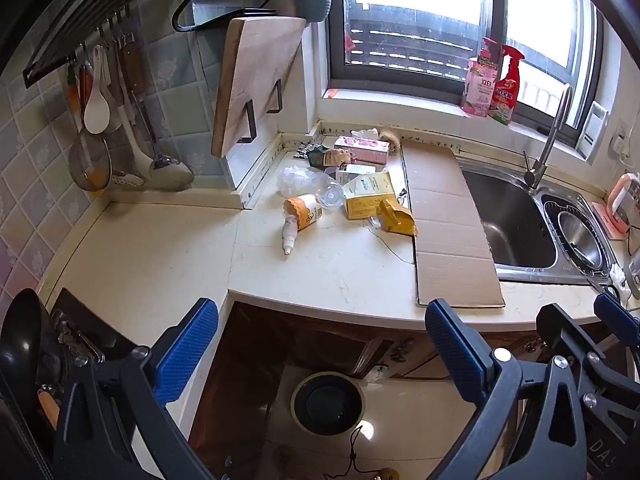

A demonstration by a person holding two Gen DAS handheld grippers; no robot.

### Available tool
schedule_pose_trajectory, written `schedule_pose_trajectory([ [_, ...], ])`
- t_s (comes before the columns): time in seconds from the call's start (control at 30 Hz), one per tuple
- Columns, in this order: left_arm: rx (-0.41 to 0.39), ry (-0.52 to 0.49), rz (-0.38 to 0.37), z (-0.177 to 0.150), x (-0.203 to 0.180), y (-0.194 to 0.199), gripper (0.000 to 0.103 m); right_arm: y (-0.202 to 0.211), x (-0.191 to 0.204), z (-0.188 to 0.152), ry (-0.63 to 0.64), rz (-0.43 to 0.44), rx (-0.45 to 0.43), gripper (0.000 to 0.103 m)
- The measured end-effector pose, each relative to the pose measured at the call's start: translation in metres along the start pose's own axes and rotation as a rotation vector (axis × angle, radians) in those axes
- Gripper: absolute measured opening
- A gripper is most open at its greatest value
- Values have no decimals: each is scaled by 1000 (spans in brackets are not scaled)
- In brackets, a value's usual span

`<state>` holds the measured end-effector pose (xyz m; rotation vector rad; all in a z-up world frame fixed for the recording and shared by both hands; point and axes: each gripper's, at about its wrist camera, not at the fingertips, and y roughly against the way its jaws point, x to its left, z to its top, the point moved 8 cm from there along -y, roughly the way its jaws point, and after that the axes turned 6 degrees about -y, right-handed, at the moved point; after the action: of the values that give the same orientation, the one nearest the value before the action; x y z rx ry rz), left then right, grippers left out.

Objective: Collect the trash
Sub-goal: 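Move both tools toward the trash on the counter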

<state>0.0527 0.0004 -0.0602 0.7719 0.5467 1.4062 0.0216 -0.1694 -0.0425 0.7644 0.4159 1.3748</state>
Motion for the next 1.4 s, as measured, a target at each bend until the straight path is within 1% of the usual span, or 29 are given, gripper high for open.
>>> schedule_pose_trajectory([
  [0.13,4,0,-3,1,-1,-3,102,1,0,0,3,-4,-1,88],
  [0.27,3,4,-2,9,7,3,102,1,0,1,5,-5,-2,88],
  [0.33,-16,8,5,5,8,6,102,1,0,0,5,-2,-2,88],
  [0.5,-24,15,20,4,6,10,102,3,-1,0,4,1,0,88],
  [0.73,-22,21,32,4,8,12,102,5,5,3,12,3,2,88],
  [1.4,-33,32,48,-4,8,18,102,7,6,0,34,11,-7,88],
])
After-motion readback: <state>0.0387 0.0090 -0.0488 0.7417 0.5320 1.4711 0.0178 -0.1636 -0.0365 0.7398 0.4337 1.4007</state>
